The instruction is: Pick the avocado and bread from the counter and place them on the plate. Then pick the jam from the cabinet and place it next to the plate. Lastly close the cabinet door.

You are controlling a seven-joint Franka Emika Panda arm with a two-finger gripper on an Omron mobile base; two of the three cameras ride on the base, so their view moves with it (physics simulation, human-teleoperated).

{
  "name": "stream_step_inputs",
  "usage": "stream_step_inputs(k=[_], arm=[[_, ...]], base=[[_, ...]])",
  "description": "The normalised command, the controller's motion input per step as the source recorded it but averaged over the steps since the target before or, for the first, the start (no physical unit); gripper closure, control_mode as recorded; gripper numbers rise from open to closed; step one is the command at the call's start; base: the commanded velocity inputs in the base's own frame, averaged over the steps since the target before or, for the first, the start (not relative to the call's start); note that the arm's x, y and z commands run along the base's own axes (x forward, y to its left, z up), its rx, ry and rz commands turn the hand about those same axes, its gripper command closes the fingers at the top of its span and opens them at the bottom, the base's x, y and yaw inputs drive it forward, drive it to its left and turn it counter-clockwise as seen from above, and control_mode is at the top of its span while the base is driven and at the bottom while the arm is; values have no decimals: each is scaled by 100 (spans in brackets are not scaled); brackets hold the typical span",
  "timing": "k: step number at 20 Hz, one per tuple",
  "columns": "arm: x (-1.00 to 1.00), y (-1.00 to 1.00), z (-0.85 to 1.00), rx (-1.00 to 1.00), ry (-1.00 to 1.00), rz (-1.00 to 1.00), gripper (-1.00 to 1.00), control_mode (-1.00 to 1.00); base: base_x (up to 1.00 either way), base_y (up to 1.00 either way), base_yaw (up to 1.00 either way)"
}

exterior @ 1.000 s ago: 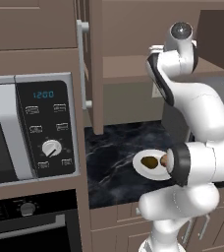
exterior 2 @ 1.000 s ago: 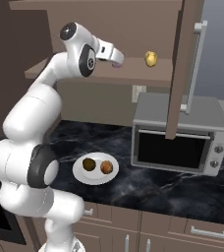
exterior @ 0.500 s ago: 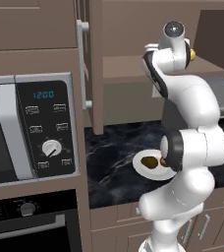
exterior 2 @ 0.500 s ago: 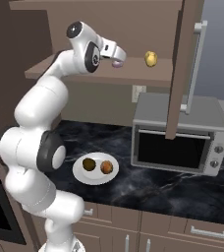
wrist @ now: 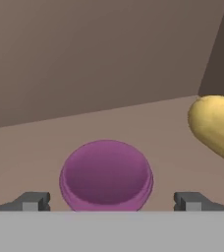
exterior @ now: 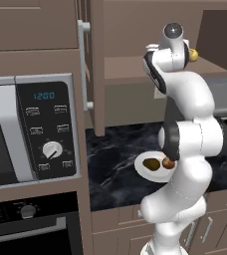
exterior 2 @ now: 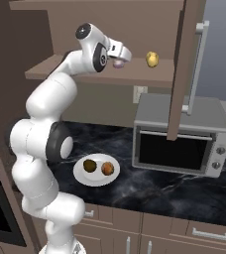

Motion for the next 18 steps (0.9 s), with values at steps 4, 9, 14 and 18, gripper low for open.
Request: stream_step_inputs(k=[4, 9, 14, 18], arm=[[39, -5, -2, 0, 1, 0, -100, -100], [30, 0, -1, 0, 3, 0, 100, -100], [8, -3, -10, 0, 1, 0, 100, -100], [0, -20, -37, 0, 0, 0, 100, -100]], base=[[0, 0, 0], [0, 0, 0], [0, 0, 0], [0, 0, 0]])
